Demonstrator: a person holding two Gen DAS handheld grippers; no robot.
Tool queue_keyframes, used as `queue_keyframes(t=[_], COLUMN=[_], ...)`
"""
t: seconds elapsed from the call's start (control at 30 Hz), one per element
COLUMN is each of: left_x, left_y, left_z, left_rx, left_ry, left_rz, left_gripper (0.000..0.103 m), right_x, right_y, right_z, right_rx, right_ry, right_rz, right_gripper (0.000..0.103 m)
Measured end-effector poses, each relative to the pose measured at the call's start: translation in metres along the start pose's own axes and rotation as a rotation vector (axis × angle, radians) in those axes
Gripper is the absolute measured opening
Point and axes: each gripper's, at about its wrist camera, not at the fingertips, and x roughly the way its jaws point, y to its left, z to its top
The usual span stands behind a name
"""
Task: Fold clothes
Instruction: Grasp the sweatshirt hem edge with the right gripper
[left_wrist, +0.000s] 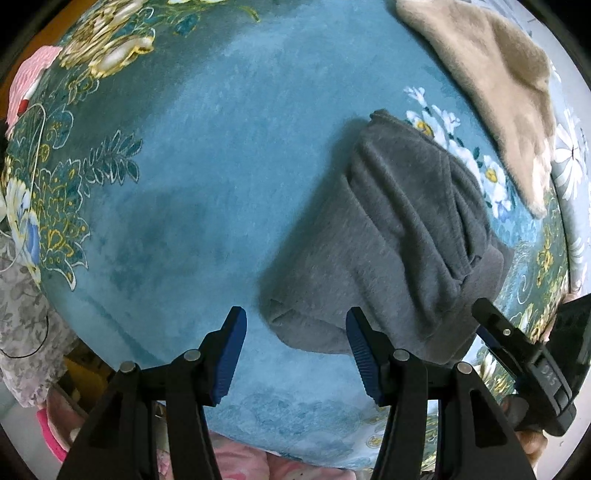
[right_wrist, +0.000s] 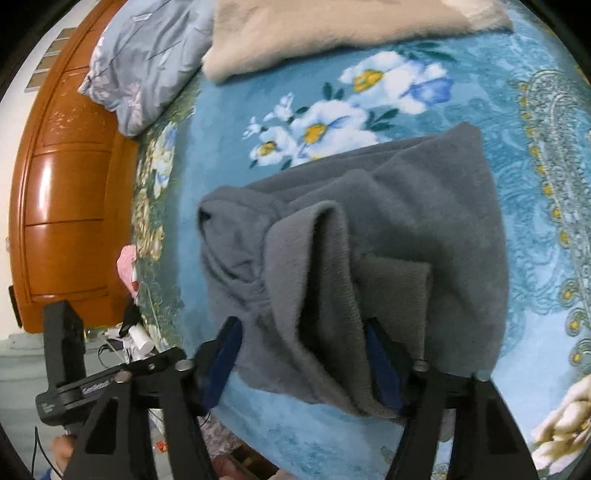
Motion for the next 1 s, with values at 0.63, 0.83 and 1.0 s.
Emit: queue_keyframes(t=[0.63,0.83,1.0], left_x=[0.001,0.004,0.006], left_y=[0.003,0.005,0.006], left_z=[0.002,0.0,-0.002], left_rx=[0.017,0.01,0.026], left_ry=[0.015,0.02,0.027], left_rz=[0.019,0.017,0.031], left_gripper=[0.057,0.057,0.057], right_x=[-0.012,-0.006,0.007], right_y=[-0.041,-0.051,-0.072], right_z=[-0.023,-0.02,-0.013], right_rx=[0.135,0.147,0.209], right_ry=[-0.03,-0.03,-0.007], right_rz=[0.0,-0.036,0.063], right_gripper=[0.032,0.067,0.072])
